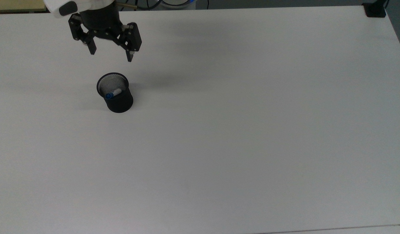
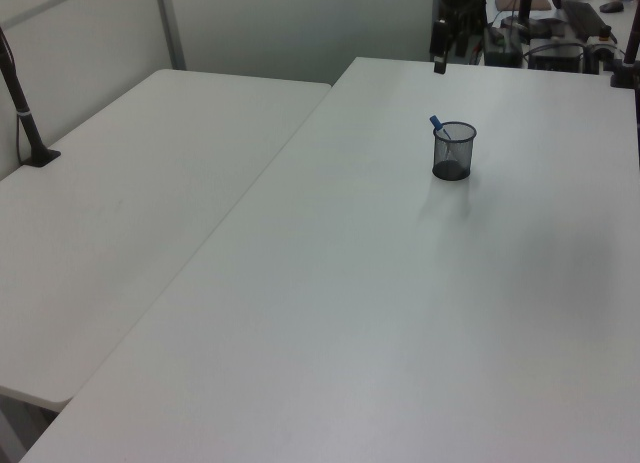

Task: Remove the marker
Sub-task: 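Move the open gripper over the mesh cup and lower onto the marker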

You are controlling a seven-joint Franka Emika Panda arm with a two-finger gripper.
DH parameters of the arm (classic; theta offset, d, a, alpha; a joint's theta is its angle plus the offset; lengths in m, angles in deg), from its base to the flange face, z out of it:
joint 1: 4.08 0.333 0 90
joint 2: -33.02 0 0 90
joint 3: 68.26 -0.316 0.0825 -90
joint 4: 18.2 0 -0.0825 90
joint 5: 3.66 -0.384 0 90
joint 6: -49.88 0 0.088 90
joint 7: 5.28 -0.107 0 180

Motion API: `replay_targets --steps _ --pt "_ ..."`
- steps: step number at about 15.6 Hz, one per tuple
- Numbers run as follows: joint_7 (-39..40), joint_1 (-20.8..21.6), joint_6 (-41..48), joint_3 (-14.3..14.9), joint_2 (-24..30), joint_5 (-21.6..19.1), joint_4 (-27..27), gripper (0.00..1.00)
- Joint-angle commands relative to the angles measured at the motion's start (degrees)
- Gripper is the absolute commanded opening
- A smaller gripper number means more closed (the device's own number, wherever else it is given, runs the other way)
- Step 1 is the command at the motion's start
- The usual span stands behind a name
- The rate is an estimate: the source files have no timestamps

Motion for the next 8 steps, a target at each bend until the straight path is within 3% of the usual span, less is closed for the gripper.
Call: replay_targets --steps 1,8 --pt "4.77 -0.1 -5.48 2.27 -3.89 1.32 -0.82 0.91" --pt "8.21 -0.1 -7.6 2.8 -8.2 2.38 -1.17 0.77"
